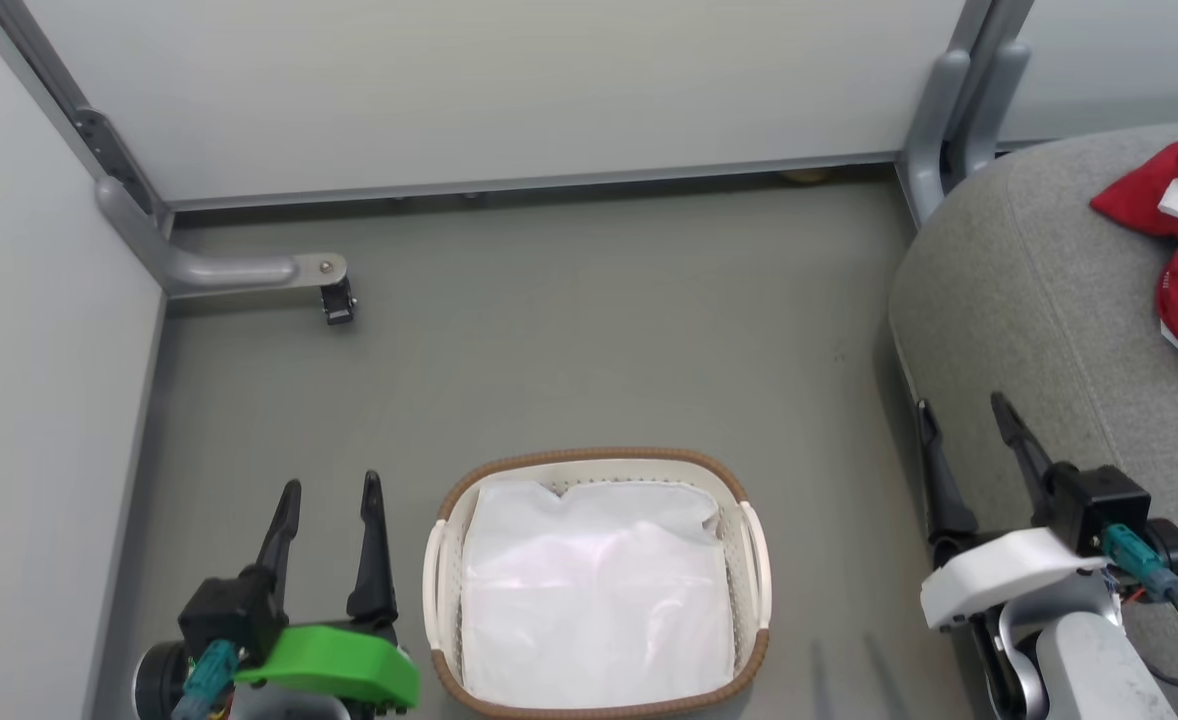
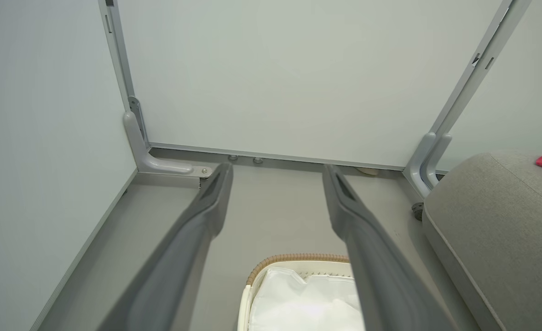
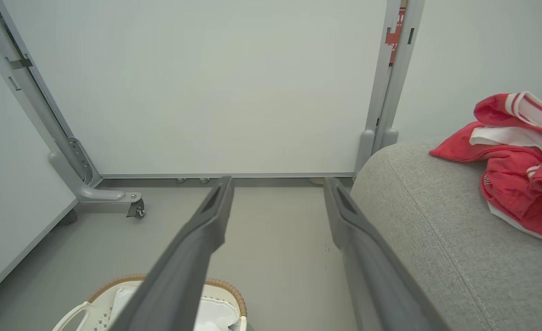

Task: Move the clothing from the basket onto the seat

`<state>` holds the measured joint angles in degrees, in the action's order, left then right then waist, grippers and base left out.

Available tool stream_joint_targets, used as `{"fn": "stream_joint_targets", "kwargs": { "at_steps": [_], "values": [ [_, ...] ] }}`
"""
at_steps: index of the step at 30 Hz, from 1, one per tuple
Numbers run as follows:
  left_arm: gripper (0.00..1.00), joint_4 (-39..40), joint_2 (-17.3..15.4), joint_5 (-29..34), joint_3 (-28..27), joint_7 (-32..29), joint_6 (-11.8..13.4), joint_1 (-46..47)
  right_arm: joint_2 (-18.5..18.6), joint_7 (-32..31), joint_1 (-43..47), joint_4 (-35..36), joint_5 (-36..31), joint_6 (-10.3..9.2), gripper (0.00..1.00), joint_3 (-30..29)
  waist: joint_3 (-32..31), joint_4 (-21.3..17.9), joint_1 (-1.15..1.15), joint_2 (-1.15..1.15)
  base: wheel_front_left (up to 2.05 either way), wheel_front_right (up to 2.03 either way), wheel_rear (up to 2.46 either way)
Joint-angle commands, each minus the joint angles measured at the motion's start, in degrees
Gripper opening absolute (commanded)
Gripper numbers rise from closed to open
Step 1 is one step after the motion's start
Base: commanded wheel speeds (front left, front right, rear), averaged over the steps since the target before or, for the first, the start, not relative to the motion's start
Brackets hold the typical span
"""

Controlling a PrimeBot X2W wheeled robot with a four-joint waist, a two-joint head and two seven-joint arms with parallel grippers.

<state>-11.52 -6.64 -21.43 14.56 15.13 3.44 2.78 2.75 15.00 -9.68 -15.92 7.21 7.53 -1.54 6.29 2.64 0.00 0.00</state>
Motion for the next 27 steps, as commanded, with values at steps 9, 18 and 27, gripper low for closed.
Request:
{"fn": "stream_joint_targets", "kwargs": {
  "at_steps": [9,18,27],
  "values": [
    [1.00,0.9,2.1,2.2,-5.8,0.0,-2.2,-5.8,0.3,0.3,5.3,1.4,3.5,-0.07,1.00,0.8,-3.4,0.3,0.00,0.00,0.00,0.00,0.00],
    [1.00,0.0,3.3,3.1,-7.5,0.0,-4.0,-6.8,0.3,0.3,6.6,1.0,4.3,-0.08,1.00,1.4,-4.2,-0.1,0.00,0.00,0.00,0.00,0.00],
    [1.00,-0.9,3.6,3.9,-8.1,0.0,-4.8,-6.4,0.3,0.3,6.9,0.6,3.9,-0.07,1.00,2.1,-4.8,0.2,0.00,0.00,0.00,0.00,0.00]
  ]
}}
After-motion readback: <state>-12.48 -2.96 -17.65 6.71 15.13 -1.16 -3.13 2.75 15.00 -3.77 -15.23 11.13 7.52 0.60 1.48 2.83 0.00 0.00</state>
